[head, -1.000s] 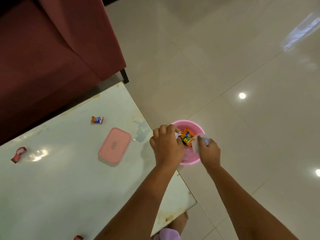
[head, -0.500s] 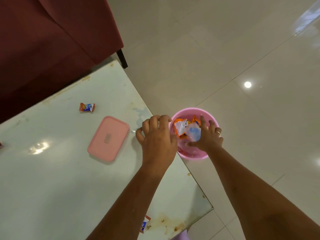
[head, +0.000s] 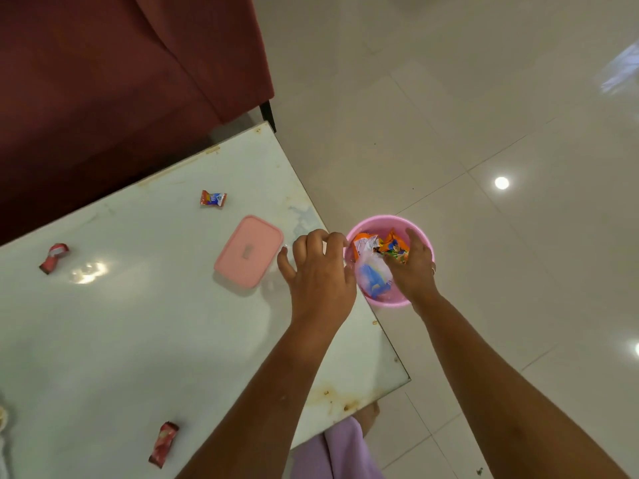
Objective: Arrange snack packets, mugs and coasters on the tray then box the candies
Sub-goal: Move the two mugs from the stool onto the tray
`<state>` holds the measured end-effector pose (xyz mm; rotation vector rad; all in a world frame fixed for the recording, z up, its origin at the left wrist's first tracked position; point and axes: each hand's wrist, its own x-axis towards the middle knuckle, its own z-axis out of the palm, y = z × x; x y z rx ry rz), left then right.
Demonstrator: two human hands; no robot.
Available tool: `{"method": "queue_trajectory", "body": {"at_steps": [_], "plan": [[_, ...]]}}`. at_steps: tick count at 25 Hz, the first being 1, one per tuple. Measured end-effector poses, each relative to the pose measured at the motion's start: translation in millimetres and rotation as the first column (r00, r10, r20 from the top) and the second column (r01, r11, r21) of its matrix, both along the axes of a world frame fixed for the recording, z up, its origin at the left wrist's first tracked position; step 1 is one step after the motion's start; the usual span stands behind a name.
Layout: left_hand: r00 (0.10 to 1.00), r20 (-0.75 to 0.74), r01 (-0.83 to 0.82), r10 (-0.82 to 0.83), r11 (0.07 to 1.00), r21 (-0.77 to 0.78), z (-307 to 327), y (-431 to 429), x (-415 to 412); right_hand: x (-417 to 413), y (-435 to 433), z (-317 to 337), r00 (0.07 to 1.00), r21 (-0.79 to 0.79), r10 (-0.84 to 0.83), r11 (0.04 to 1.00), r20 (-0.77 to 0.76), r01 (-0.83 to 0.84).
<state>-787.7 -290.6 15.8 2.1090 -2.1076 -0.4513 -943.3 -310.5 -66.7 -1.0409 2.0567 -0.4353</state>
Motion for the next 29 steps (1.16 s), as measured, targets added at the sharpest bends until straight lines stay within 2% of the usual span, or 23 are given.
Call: {"method": "queue_trajectory", "body": {"at_steps": [4,9,13,17,23,29], "plan": [[0.981,-0.066,-0.182,0.181,0.983,-0.011,30,20,25,54,7,77,0.993,-0.207,0.014,0.978,0.113,0.01],[0.924,-0.11,-0.37,0.366,0.929,-0.018,57,60,88,147,41,145,0.963,-0.415,0.222,0.899,0.153,-0.142],[0.89,-0.083,-0.454,0.449,0.889,-0.063,64,100,152,219,80,154,0.915,-0.4,0.398,0.851,0.069,-0.34],[0.885,-0.011,-0.465,0.466,0.883,-0.068,55,169,245,302,143,146,0.837,-0.376,0.546,0.782,0.027,-0.498],[0.735,0.022,-0.678,0.677,0.735,-0.007,98,319,401,450,251,173,0.733,-0.265,0.676,0.723,0.08,-0.638],[0.549,0.035,-0.832,0.835,0.55,-0.064,130,422,535,609,333,197,0.509,-0.319,0.854,0.514,0.105,-0.797]]}}
